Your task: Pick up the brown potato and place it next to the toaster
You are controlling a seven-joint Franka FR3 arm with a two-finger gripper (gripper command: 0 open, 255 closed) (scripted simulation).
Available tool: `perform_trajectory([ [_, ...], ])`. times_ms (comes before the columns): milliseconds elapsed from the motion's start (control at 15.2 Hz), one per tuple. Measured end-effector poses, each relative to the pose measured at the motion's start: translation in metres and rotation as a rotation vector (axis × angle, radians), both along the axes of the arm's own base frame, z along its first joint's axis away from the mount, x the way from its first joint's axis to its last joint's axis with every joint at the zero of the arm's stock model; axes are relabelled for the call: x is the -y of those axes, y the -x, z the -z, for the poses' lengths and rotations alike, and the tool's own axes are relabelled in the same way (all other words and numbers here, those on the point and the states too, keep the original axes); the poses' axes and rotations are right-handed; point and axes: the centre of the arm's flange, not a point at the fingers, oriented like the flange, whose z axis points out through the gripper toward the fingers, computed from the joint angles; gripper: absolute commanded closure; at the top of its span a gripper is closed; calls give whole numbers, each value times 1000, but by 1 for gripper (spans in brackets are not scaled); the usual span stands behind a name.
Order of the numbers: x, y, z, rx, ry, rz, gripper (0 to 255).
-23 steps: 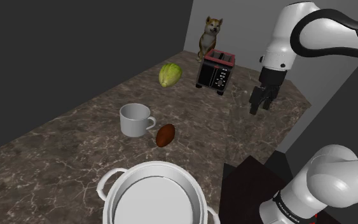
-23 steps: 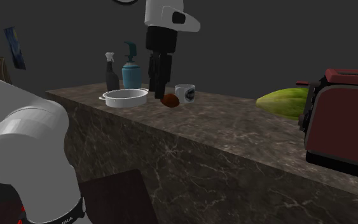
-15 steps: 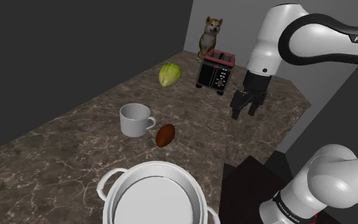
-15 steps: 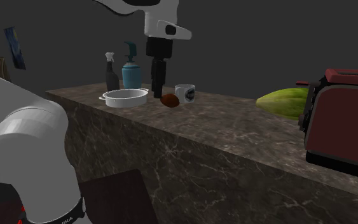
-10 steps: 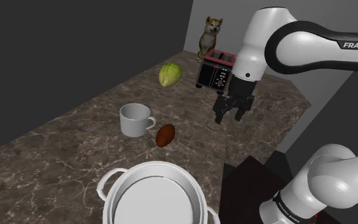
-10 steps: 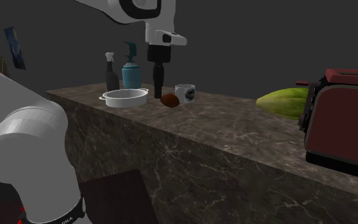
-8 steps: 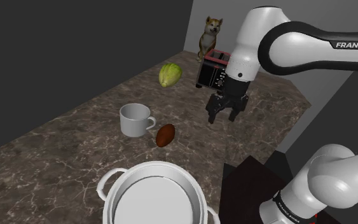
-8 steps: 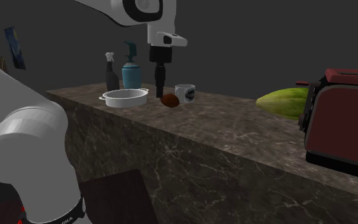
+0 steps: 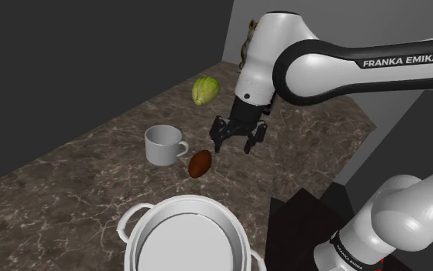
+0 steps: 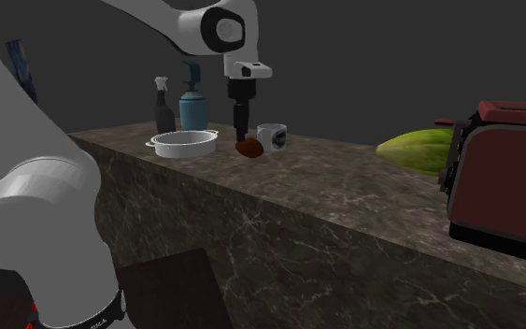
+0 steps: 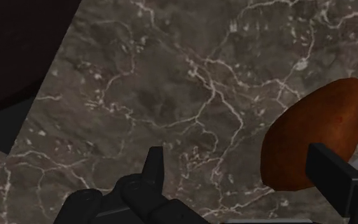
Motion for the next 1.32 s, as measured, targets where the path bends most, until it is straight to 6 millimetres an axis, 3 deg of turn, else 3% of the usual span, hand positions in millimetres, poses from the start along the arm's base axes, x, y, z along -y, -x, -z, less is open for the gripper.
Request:
perform_trajectory([
  [396,-54,-36,13,40,-10,88,0],
  [858,-59,-41,47,43,-12,97,0],
  [1254,-60,-42,51,43,-12,97,0],
  [1320,-60,-42,51,43,-12,97,255],
])
